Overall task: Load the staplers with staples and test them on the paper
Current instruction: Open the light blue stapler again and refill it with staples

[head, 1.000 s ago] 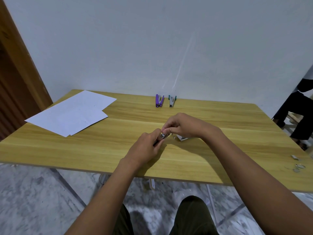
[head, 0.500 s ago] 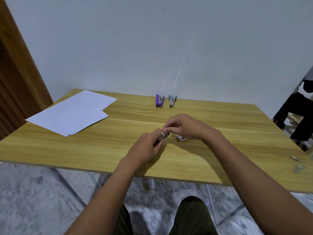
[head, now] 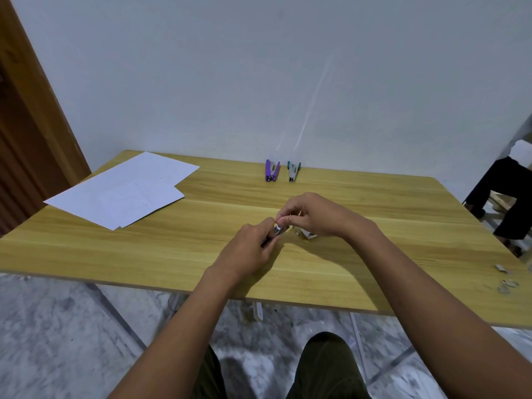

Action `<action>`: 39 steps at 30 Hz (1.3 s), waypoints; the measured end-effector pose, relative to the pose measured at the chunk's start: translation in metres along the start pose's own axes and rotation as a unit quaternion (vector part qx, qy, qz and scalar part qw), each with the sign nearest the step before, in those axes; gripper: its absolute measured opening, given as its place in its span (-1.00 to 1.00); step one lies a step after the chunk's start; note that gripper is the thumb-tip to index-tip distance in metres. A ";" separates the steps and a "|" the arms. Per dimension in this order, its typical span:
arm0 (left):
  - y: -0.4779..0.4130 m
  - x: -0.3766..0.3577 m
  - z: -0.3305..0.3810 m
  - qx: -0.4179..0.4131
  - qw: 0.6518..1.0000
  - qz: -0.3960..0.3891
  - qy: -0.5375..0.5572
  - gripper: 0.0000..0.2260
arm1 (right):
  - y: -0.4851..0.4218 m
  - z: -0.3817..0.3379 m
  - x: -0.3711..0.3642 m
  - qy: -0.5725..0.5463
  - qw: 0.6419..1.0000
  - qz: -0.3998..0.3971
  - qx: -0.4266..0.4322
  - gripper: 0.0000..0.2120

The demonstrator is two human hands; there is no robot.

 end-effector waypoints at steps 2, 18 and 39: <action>0.000 0.000 0.000 0.000 1.000 0.000 -0.001 -0.80 | 0.001 0.000 -0.001 0.000 1.000 0.001 0.001 -0.91; 0.001 -0.001 -0.002 0.000 1.000 0.003 0.007 -0.80 | 0.004 0.001 -0.004 -0.014 0.999 0.031 0.000 -0.89; 0.003 0.002 0.002 0.014 1.000 0.003 0.019 -0.78 | 0.011 0.008 -0.014 0.097 0.984 0.142 0.044 -0.92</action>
Point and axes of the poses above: each hand's wrist, its own y-axis away from the middle knuckle, its own x-axis out of the back of the hand, z = x × y, the point moved 3 cm from there along -y, towards the middle knuckle, and after that the axes turned 10 degrees about z, right-handed, at the moved point
